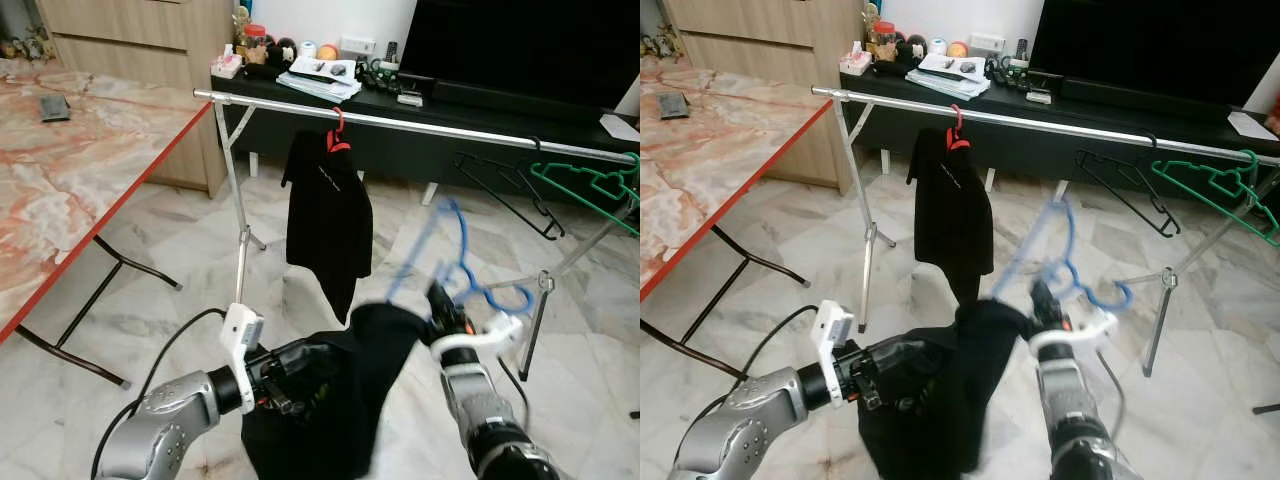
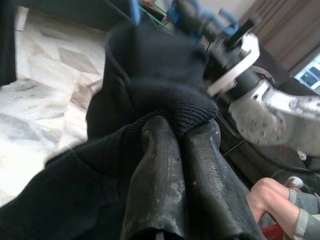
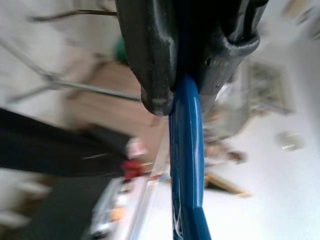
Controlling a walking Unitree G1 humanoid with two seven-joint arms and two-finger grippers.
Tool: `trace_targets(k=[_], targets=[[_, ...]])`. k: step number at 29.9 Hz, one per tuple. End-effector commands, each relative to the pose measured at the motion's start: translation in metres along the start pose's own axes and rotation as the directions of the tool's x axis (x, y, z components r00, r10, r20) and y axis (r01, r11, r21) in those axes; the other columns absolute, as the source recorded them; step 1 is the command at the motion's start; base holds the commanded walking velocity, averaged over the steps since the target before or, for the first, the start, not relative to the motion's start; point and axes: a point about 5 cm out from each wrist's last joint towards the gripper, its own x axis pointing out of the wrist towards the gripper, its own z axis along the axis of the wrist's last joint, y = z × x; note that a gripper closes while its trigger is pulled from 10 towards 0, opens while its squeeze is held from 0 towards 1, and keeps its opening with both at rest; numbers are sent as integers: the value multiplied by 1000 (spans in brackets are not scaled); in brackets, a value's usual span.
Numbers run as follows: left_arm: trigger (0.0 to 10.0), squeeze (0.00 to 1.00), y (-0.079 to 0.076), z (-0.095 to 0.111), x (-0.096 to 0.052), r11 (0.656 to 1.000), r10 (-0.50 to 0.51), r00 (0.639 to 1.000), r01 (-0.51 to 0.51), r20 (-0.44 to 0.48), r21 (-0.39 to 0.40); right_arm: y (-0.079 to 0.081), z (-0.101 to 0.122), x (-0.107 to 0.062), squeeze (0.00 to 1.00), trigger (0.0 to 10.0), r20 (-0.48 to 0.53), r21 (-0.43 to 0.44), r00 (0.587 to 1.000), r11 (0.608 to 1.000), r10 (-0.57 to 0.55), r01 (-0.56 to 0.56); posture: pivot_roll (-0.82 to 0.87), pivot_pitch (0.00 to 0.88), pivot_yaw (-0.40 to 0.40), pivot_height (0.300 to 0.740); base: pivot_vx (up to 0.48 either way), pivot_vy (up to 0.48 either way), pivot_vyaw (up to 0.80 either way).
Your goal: Hang hanger
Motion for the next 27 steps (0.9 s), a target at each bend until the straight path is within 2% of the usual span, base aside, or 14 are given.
trace_targets(k=[1,5,8,10,12,14,15,17,19,20,21,22,24,27], targets=[[0,0,-8,2,-1,999,-40,999,40,-4,-9,7,1,2,0,10000,-45,-30,994,994,103,-104,204,72,-113,740,0,0,0],[0,0,-13,3,-2,997,-71,997,70,-7,-32,10,1,0,0,10000,-31,48,982,982,187,-185,209,70,-113,740,0,0,0],[0,0,-21,5,-1,991,-122,993,122,8,-52,9,11,-5,0,10000,106,161,972,961,210,-226,211,66,-112,740,0,0,0],[0,0,-26,7,0,985,-157,987,159,25,-61,5,8,-9,0,10000,83,145,977,968,196,-206,211,66,-112,740,0,0,0],[0,0,-34,12,1,975,-203,978,207,58,-77,-4,-12,-13,0,10000,-122,-69,989,993,89,-98,217,69,-111,740,0,0,0],[0,0,-37,15,1,972,-218,974,223,67,-76,-9,-15,-16,0,10000,-169,-163,985,985,21,-49,219,70,-111,740,0,0,0],[0,0,-39,16,0,970,-226,972,230,63,-77,1,6,-12,0,10000,37,106,985,979,170,-173,229,74,-114,740,0,0,0],[0,0,-40,14,-1,967,-237,970,240,53,-81,16,27,-6,0,10000,219,165,926,924,307,-345,226,76,-111,740,0,0,0],[0,0,-44,14,-1,962,-255,965,259,56,-89,25,34,1,0,10000,254,147,895,900,366,-410,214,73,-107,740,0,0,0],[0,0,-50,18,0,952,-283,955,291,90,-97,32,19,7,0,10000,103,106,900,895,423,-432,215,76,-107,740,0,0,0],[0,0,-50,18,0,952,-283,955,291,90,-97,32,19,7,0,10000,103,106,900,895,423,-432,215,76,-107,740,0,0,0],[0,0,-53,23,2,947,-296,948,307,116,-92,33,-4,10,0,10000,-147,41,896,908,419,-418,220,77,-109,740,0,0,0],[0,0,-55,27,3,945,-304,944,316,131,-86,30,-19,9,0,10000,-302,-71,879,911,369,-406,226,79,-112,740,0,0,0],[0,0,-57,32,2,939,-317,936,332,153,-84,34,-1,16,0,10000,-88,27,922,926,378,-377,231,81,-116,740,0,0,0]])
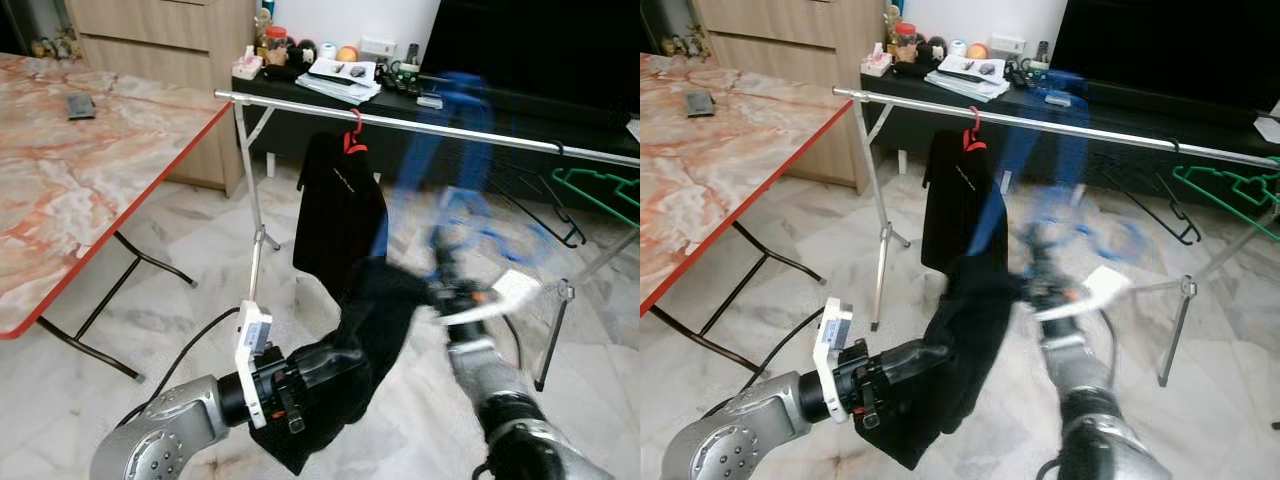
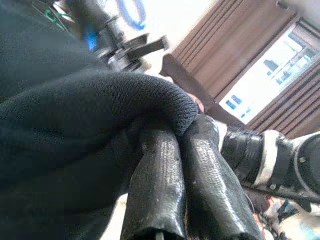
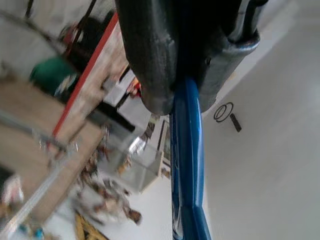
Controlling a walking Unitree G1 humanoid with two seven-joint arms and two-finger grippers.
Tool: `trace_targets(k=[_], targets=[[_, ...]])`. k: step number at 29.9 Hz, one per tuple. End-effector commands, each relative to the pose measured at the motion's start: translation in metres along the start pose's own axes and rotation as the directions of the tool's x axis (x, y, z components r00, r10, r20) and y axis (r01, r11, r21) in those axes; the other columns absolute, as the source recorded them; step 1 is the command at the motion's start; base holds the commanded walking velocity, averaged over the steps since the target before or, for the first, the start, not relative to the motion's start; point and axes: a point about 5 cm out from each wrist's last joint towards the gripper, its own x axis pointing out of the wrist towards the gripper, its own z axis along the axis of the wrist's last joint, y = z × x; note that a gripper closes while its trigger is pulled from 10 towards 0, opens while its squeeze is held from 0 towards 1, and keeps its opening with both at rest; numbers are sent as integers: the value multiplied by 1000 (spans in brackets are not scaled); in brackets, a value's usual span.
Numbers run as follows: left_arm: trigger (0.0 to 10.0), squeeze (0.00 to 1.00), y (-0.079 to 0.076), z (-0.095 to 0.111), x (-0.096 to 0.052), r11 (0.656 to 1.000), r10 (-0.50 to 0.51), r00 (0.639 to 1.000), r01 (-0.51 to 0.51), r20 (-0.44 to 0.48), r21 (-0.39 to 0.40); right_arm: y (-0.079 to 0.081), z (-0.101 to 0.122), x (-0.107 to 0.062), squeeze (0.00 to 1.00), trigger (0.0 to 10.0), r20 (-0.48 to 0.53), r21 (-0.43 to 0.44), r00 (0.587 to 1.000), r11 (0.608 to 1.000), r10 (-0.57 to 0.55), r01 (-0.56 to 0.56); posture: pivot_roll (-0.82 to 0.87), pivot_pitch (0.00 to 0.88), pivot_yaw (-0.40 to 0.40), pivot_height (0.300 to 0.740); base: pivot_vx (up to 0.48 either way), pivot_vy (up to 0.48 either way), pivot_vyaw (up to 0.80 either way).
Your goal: Hang hanger
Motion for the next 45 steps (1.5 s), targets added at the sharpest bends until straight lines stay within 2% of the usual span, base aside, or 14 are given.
trace_targets(k=[1,4,8,14,18,21,25,26,27,35,39,42,43,45], targets=[[0,0,-8,8,1,999,-46,999,46,18,21,8,43,4,0,10000,291,42,955,997,49,-64,232,83,-116,740,0,0,0],[0,0,-11,7,0,999,-52,999,52,15,15,13,73,0,0,10000,544,91,836,985,75,-148,227,84,-112,740,0,0,0],[0,0,-13,8,2,998,-61,998,61,26,7,6,32,5,0,10000,205,-5,978,1000,31,-31,230,86,-114,740,0,0,0],[0,0,2,5,-7,997,56,998,-55,-14,57,8,51,-1,0,10000,379,49,923,995,62,-86,224,88,-113,740,0,0,0],[0,0,37,-4,-22,928,348,934,-332,-79,170,2,40,3,0,10000,212,-41,976,997,-51,61,224,88,-114,740,0,0,0],[0,0,60,-4,-35,848,515,855,-499,-56,176,-8,19,2,0,10000,-19,-236,976,949,-218,208,214,87,-116,740,0,0,0],[0,0,83,-7,-54,717,688,724,-670,-44,194,-26,4,-19,0,10000,-205,-521,841,783,-500,339,204,82,-120,740,0,0,0],[1294,0,86,-9,-57,693,713,699,-695,-44,193,-27,7,-21,0,10000,-178,-524,839,771,-514,361,203,83,-120,740,0,0,0],[10000,0,89,-12,-61,667,739,673,-720,-44,190,-27,18,-23,0,10000,-66,-438,854,784,-516,439,203,81,-120,740,0,0,0],[10000,0,94,-19,-59,652,752,658,-732,-45,196,-33,20,-33,0,10000,16,-421,801,722,-599,549,200,69,-120,740,0,0,0],[10000,0,96,-22,-58,652,752,658,-729,-50,210,-38,18,-36,0,10000,63,-402,719,642,-692,653,201,66,-123,740,0,0,0],[10000,0,97,-23,-59,644,758,650,-728,-63,234,-45,13,-42,0,10000,34,-427,601,532,-799,731,200,64,-125,740,0,0,0],[10000,0,98,-25,-60,638,762,644,-724,-76,262,-48,7,-47,0,10000,-9,-521,521,449,-853,726,196,68,-127,740,0,0,0],[10000,0,98,-26,-60,636,763,641,-722,-81,272,-50,4,-50,0,10000,-32,-567,488,418,-872,710,196,68,-127,740,0,0,0]])
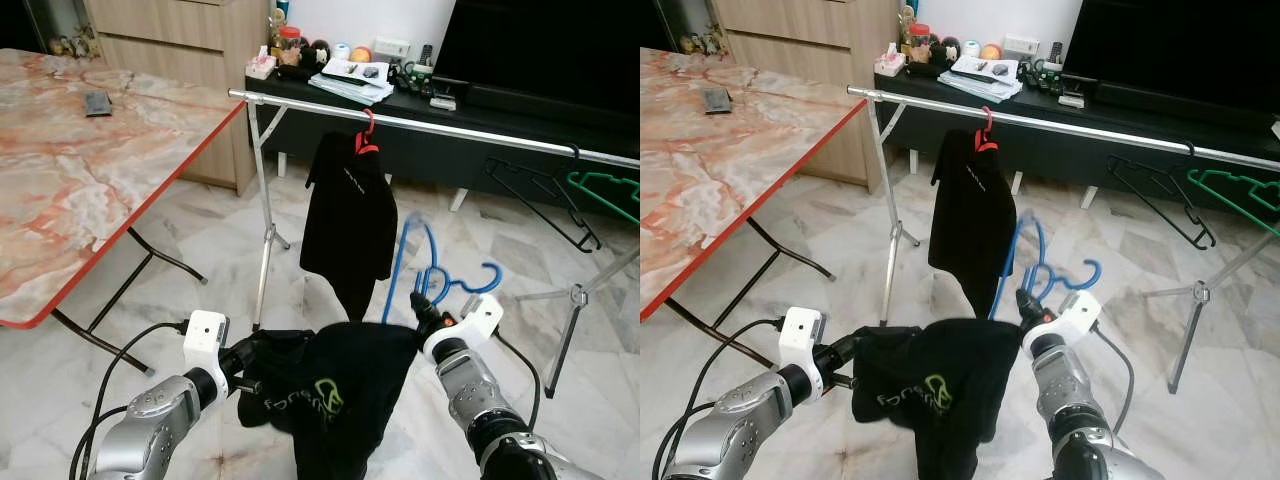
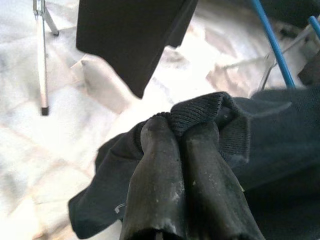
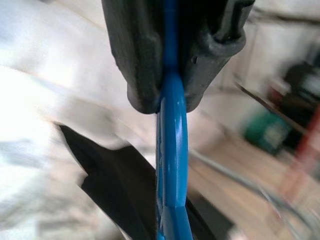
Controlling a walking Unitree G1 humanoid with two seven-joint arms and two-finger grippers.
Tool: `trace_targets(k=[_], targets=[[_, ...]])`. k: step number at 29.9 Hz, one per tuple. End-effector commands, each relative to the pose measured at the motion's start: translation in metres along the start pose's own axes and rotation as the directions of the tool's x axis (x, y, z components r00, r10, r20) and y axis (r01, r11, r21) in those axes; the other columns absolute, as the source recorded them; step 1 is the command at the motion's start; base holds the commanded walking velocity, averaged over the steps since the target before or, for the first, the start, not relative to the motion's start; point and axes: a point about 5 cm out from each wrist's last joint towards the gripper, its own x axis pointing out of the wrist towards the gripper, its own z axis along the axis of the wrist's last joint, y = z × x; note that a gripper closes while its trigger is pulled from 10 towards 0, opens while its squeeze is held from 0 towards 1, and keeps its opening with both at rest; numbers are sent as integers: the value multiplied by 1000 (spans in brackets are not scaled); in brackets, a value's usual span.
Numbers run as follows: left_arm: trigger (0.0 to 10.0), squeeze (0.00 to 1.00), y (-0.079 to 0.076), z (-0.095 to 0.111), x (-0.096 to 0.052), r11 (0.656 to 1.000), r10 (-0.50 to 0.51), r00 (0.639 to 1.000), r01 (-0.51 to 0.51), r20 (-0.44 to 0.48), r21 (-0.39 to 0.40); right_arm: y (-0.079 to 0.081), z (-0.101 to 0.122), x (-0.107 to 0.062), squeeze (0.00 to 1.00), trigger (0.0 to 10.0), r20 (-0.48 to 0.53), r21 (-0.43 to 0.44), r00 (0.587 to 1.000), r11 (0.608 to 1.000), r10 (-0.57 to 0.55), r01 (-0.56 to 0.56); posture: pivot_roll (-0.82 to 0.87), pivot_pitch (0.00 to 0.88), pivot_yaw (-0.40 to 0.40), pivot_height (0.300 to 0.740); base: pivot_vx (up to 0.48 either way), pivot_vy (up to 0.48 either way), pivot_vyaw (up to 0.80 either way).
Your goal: Hang hanger
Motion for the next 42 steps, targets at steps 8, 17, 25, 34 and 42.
trace_targets(k=[8,17,25,34,42], targets=[[10000,0,-4,0,2,996,-26,1000,27,-6,86,-14,-22,-5,0,10000,-200,-129,962,979,-183,160,191,82,-141,740,0,0,0],[10000,1000,-11,-2,-3,966,-126,990,137,-61,218,-19,-26,-7,0,10000,-216,-17,940,964,-264,267,186,94,-149,740,0,0,0],[10000,1000,-26,13,-10,912,-288,953,304,-97,274,-15,4,-1,0,10000,-78,181,931,913,-357,366,190,96,-156,740,0,0,0],[10000,0,-36,19,-2,913,-287,955,296,-74,281,13,24,9,0,10000,-20,224,950,925,-311,307,190,98,-159,740,0,0,0],[10000,0,-46,22,-7,893,-356,932,360,-65,270,36,53,15,0,10000,60,281,949,917,-311,283,185,99,-167,740,0,0,0]])
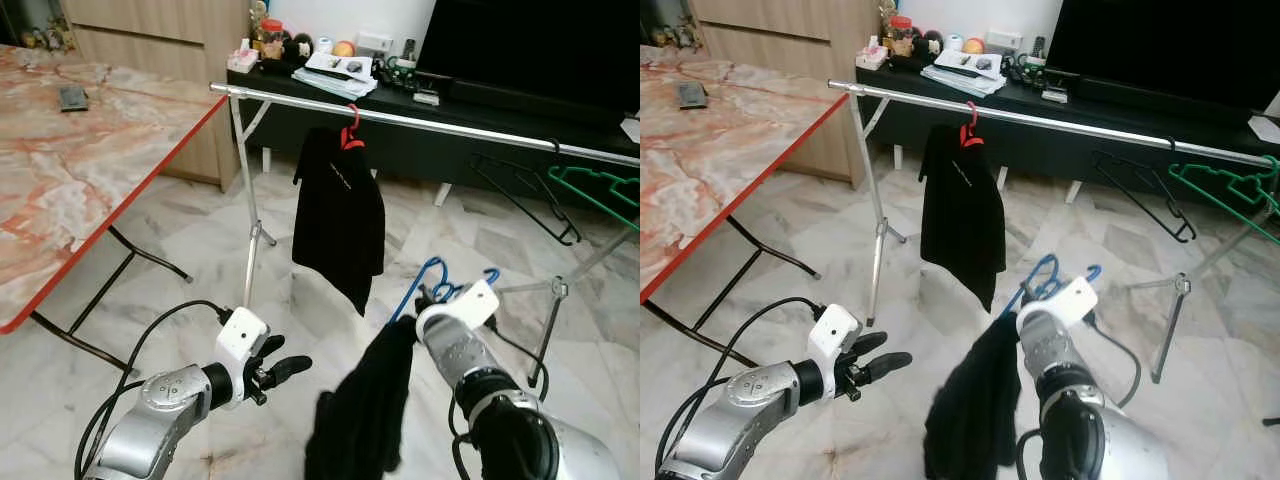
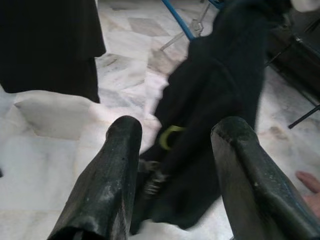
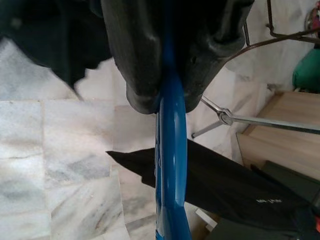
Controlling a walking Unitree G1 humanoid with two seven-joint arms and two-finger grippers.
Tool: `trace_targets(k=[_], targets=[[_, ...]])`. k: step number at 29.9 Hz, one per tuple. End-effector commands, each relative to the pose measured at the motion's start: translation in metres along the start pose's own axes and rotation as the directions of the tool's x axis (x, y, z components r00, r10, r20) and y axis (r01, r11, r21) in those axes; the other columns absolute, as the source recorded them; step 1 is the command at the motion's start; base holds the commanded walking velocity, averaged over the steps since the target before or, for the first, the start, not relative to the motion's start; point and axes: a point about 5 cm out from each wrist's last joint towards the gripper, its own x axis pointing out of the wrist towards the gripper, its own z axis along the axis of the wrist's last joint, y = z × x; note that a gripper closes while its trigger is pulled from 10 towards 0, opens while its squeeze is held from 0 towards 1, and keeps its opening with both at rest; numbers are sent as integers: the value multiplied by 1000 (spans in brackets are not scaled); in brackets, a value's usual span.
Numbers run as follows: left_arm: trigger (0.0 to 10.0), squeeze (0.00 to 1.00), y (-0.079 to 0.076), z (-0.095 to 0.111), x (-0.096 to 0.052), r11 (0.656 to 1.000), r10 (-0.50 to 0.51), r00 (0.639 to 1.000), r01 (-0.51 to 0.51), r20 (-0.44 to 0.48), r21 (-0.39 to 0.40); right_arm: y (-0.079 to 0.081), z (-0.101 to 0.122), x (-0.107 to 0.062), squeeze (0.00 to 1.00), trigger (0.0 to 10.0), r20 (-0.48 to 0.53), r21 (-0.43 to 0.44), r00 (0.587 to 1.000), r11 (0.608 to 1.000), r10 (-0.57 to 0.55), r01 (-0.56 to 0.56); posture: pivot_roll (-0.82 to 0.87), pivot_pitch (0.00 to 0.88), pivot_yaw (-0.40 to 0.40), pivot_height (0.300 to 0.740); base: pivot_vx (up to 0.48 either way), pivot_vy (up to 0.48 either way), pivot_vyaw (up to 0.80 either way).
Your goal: Hang hanger
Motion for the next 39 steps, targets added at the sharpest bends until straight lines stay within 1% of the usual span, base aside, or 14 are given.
trace_targets(k=[1,5,8,12,14,15,16,19,21,27,31,34,38,39], targets=[[10000,0,-9,3,0,998,-62,998,62,11,-8,7,18,-1,0,10000,65,49,998,999,-15,12,181,99,-168,740,0,0,0],[10000,0,-13,6,0,995,-95,995,95,-4,22,16,24,-2,0,10000,90,61,996,998,-25,20,178,97,-172,740,0,0,0],[10000,0,-15,8,1,991,-98,994,102,-44,85,28,23,-4,0,10000,81,79,997,997,-15,8,175,96,-173,740,0,0,0],[10000,0,-13,13,3,988,-65,997,70,-46,135,44,19,-6,0,10000,65,99,998,995,12,-19,175,93,-174,740,0,0,0],[10000,0,-9,15,5,983,-19,998,30,-64,181,52,17,-7,0,10000,62,101,998,994,26,-32,174,90,-175,740,0,0,0],[10000,0,-5,15,6,975,25,996,-5,-88,220,61,15,-9,0,10000,56,100,998,994,43,-48,175,89,-176,740,0,0,0],[10000,0,-5,14,6,974,33,995,-11,-93,228,63,14,-9,0,10000,55,99,997,994,47,-52,175,89,-176,740,0,0,0],[10000,0,-9,16,10,976,20,996,-1,-86,218,76,10,-12,0,10000,47,93,996,993,74,-78,173,86,-180,740,0,0,0],[10000,0,-10,16,11,976,19,996,0,-86,219,79,9,-13,0,10000,44,95,996,992,77,-81,173,86,-180,740,0,0,0],[10000,0,-16,18,19,978,32,995,-12,-92,207,99,4,-19,0,10000,33,106,993,987,117,-120,175,92,-186,740,0,0,0],[10000,0,-18,18,20,979,24,996,-4,-92,203,105,3,-21,0,10000,32,111,991,985,127,-129,175,93,-186,740,0,0,0],[10000,0,-17,19,23,977,50,993,-27,-104,210,117,-1,-25,0,10000,17,131,987,978,160,-161,175,94,-185,740,0,0,0],[10000,0,-17,21,26,975,74,992,-49,-107,217,122,0,-27,0,10000,17,139,985,975,170,-171,177,97,-186,740,0,0,0],[9843,0,-17,20,27,977,84,991,-62,-103,205,123,2,-27,0,10000,22,150,985,974,170,-171,173,97,-185,740,0,0,0]])
